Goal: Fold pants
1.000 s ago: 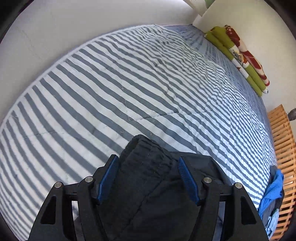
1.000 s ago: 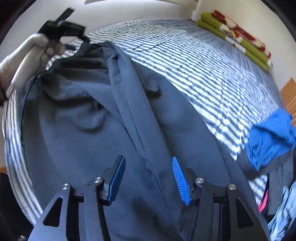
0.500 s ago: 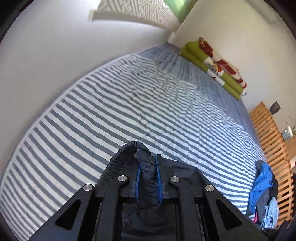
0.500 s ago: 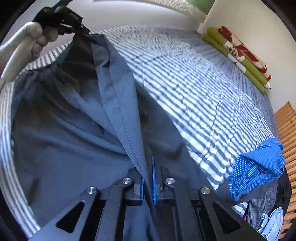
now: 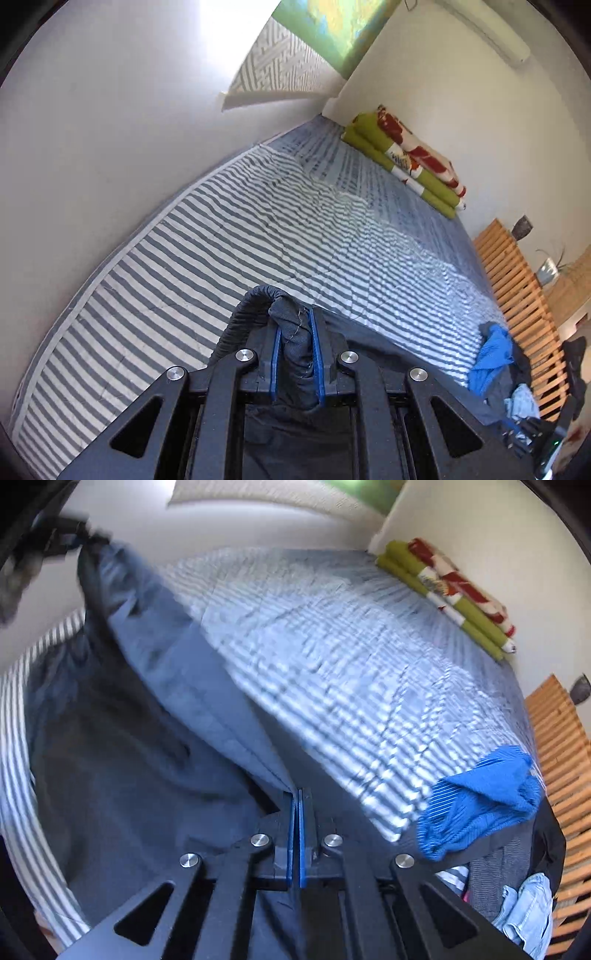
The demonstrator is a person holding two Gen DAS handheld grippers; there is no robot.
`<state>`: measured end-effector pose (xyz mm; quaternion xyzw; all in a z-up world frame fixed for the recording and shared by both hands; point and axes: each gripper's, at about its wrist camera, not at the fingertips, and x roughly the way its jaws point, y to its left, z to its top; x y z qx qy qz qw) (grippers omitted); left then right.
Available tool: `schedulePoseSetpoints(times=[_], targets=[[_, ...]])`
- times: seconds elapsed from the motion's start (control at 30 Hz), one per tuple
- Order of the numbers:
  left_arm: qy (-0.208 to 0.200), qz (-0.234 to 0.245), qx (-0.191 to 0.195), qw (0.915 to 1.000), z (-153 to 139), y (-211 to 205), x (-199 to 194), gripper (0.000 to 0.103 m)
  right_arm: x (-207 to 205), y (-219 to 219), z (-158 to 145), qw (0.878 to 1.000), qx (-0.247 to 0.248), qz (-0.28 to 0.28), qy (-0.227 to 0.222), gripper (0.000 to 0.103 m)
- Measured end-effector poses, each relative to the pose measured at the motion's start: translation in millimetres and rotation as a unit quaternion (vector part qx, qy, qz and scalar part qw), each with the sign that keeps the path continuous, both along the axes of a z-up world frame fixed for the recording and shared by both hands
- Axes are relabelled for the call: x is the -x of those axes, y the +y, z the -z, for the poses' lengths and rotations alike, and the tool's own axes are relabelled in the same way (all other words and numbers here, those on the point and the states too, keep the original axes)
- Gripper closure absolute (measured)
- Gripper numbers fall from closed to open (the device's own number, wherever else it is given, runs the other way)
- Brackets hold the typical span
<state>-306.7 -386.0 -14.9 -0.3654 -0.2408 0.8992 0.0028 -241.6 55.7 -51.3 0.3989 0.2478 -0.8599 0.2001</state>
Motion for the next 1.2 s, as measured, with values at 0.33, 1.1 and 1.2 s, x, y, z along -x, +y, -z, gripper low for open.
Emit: schedulePoseSetpoints(times=[0.33,1.1,1.2], targets=[[0.000,-0.008,-0.037,0.9993,53,-32,-128,0.076,-125,-5,-16,0.995,0.009,-0.094,0.020,0.101],[-0.056,-0.091,-0.106,0.9886,179,-68,-162,0.060,-147,-204,45,0.969,0.028,-0.239,-0.062,0.055],[-0.045,-0.104,-0.127,0.9854,188,-69,-160,0.060,-148,-263,60,0.960,0.027,-0.271,-0.057,0.051]])
